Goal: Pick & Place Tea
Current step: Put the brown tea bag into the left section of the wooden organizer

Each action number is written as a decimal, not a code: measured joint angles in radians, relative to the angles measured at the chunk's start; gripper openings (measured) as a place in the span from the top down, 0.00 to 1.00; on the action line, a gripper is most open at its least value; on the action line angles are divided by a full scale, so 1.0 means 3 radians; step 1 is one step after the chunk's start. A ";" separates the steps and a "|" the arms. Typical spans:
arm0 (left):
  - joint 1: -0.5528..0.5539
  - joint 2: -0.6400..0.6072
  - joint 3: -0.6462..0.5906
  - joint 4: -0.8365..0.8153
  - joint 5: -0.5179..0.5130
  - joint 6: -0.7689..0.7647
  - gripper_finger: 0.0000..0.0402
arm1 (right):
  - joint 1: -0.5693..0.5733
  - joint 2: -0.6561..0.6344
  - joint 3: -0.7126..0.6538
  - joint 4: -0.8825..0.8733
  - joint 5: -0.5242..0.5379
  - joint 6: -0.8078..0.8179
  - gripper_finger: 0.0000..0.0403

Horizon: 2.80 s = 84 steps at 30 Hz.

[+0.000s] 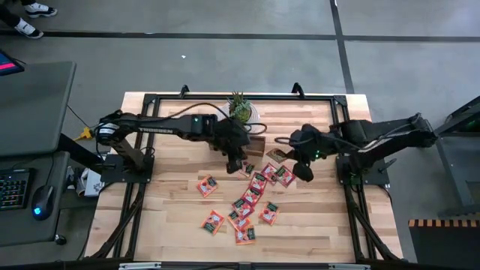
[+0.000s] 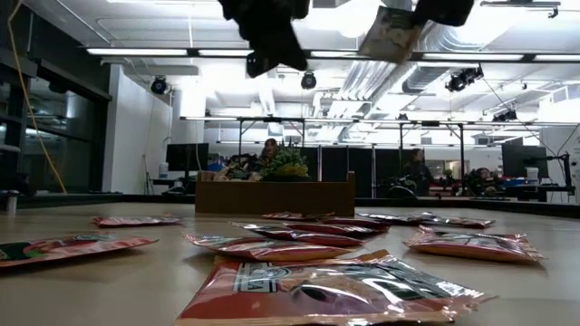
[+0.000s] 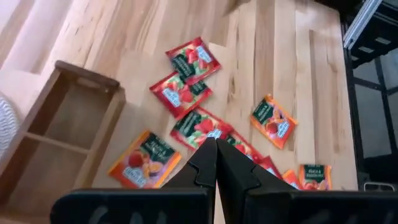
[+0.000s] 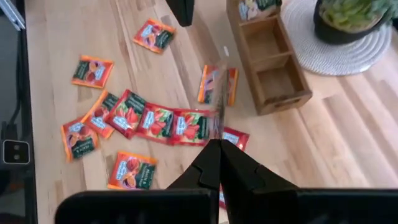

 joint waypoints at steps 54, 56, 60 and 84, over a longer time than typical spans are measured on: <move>0.0425 -0.0167 0.0589 0.0334 0.0743 0.0730 0.37 | -0.0504 0.1415 0.2185 -0.1082 -0.0351 -0.1282 1.00; 0.0425 -0.0165 0.0587 0.0373 0.0740 0.0729 0.37 | -0.0511 0.1415 0.2185 -0.1059 -0.0346 -0.1286 1.00; 0.0426 -0.0166 0.0587 0.0385 0.0724 0.0727 0.37 | -0.0523 0.1415 0.2185 -0.1048 -0.0352 -0.1309 1.00; 0.0426 -0.0165 0.0586 0.0349 0.0601 0.0724 0.61 | -0.0532 0.1414 0.2184 -0.0963 -0.0361 -0.1343 1.00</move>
